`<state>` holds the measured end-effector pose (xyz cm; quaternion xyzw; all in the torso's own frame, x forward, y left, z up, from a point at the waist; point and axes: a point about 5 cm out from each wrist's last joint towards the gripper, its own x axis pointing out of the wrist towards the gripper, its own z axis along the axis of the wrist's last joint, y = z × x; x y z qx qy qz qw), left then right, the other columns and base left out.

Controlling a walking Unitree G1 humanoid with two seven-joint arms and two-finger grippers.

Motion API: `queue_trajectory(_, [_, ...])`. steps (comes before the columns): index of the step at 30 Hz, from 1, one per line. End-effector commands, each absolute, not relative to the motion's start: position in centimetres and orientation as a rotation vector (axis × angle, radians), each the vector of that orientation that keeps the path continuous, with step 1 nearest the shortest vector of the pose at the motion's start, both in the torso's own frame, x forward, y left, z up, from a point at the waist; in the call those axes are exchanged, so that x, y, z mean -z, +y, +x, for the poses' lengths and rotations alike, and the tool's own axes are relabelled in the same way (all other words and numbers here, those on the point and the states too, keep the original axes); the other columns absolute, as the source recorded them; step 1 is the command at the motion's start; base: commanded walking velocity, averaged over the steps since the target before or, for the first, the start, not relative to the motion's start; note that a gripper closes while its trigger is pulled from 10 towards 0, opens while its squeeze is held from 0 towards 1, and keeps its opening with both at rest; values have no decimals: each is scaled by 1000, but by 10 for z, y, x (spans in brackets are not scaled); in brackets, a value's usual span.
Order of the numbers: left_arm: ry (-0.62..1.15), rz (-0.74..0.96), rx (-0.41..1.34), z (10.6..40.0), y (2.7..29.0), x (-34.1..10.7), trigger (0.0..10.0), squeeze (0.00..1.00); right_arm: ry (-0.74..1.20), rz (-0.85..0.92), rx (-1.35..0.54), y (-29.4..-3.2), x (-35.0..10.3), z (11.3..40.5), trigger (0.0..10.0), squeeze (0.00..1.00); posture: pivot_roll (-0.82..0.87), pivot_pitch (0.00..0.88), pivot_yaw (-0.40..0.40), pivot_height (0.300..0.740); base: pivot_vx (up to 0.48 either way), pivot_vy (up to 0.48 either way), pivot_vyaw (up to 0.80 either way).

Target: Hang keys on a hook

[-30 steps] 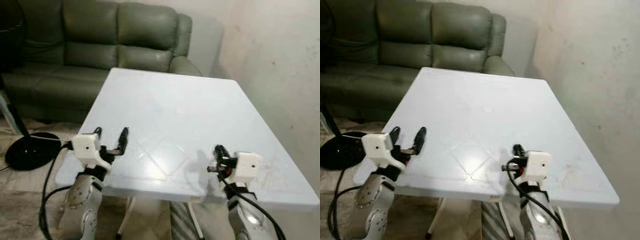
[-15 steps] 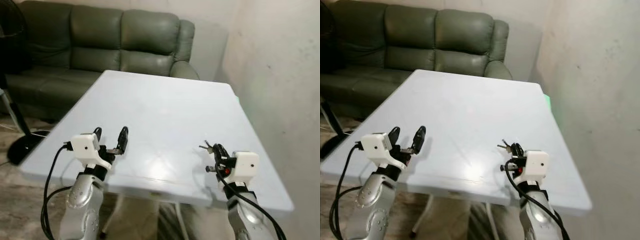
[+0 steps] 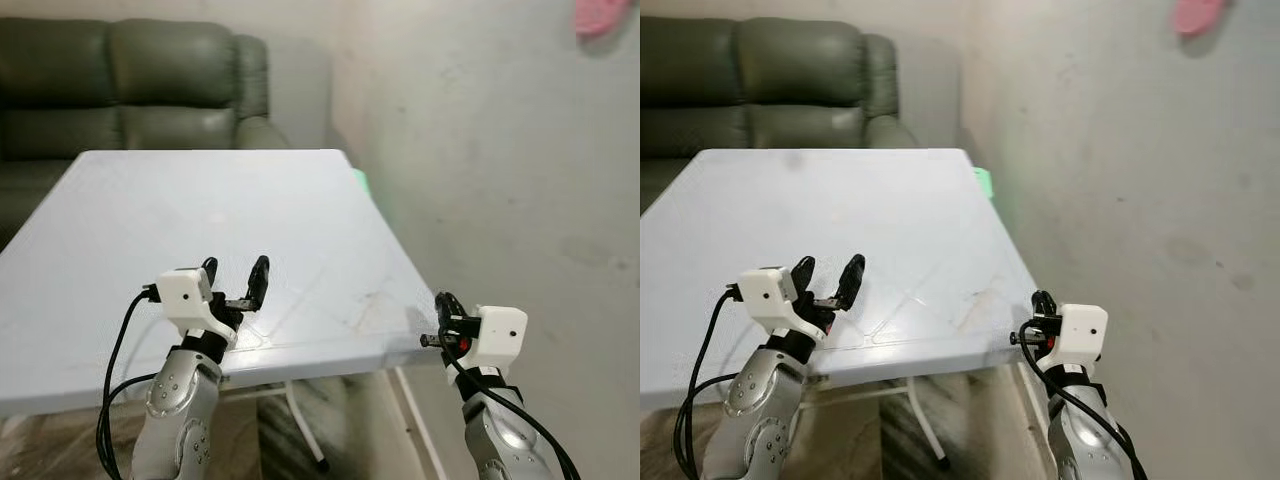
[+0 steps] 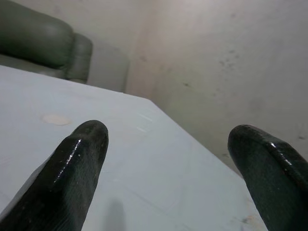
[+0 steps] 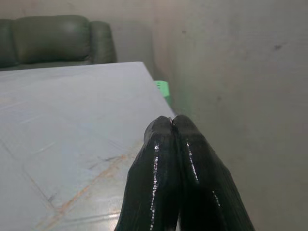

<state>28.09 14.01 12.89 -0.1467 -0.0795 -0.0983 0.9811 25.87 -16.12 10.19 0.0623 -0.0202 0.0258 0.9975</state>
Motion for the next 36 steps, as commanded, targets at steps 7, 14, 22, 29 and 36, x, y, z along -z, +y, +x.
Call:
queue_trajectory(7, [-158,-301,186,282,140,-131,10000,0,-51,125,-50,-162,-107,262,10000,0,25,0,-65,740,0,0,-708])
queue_trajectory(14, [-158,-304,185,282,138,-130,10000,0,-48,124,-50,-163,-107,262,10000,0,25,0,-69,740,0,0,-707])
queue_trajectory(22, [-153,-316,181,280,135,-129,10000,0,-44,116,-51,-164,-108,260,10000,0,22,0,-78,740,0,0,-706])
queue_trajectory(29, [-151,-329,175,278,133,-129,10000,0,-55,113,-59,-164,-110,260,10000,0,23,0,-83,740,0,0,-468])
queue_trajectory(36, [-146,-334,175,277,132,-128,10000,0,-80,121,-69,-164,-115,259,10000,0,22,0,-87,740,0,0,0])
